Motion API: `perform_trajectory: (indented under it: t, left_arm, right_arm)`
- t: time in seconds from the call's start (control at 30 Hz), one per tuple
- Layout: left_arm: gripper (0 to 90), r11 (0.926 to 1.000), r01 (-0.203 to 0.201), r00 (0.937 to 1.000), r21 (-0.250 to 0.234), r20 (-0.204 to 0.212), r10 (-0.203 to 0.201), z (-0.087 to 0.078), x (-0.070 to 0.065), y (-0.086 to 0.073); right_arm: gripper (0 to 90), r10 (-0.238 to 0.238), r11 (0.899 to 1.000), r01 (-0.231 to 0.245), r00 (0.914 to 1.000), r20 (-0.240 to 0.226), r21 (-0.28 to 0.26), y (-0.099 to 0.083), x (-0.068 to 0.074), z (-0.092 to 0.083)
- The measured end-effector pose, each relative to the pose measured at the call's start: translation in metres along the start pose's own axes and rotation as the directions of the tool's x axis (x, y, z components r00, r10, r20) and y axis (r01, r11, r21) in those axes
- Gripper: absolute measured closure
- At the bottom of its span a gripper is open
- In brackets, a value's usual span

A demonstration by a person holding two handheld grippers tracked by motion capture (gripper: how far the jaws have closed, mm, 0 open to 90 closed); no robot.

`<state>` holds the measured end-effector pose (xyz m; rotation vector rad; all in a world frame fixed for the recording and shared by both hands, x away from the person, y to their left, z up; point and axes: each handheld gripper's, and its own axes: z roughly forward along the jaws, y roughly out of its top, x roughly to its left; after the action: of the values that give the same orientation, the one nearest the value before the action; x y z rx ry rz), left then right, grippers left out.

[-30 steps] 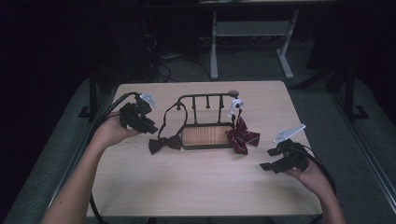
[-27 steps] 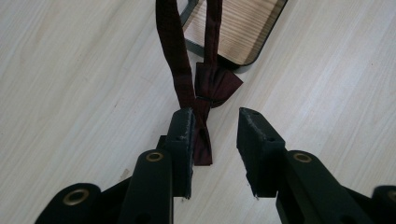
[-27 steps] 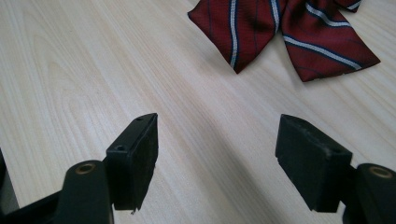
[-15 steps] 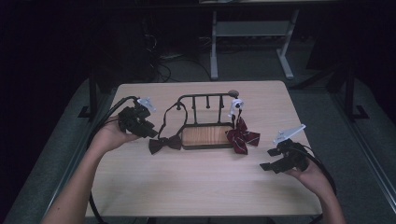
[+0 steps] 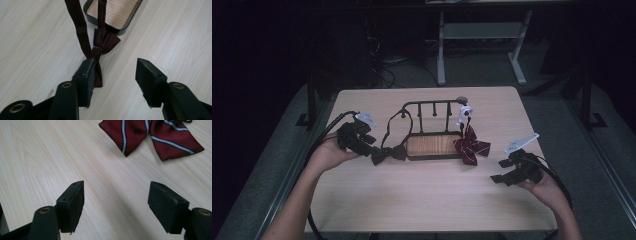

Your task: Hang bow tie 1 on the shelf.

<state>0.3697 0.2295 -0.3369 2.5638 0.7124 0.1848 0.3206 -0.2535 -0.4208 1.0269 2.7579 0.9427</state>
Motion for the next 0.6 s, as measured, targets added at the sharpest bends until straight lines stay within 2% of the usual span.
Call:
perform_trajectory:
  t: [0.37, 0.6]
  left_arm:
    - [39.7, 0.9997, 0.011, 0.9999, -0.021, -0.007, -0.011, 0.004, -0.003, -0.014]
    - [37.8, 0.9993, 0.024, 0.9997, -0.029, -0.011, -0.024, 0.007, -0.005, -0.023]
  right_arm:
    - [28.7, 0.006, 1.000, -0.006, 1.0000, 0.002, 0.004, -0.001, -0.001, 0.000]
    - [28.6, 0.008, 1.000, -0.008, 1.0000, -0.001, 0.009, -0.002, -0.001, 0.000]
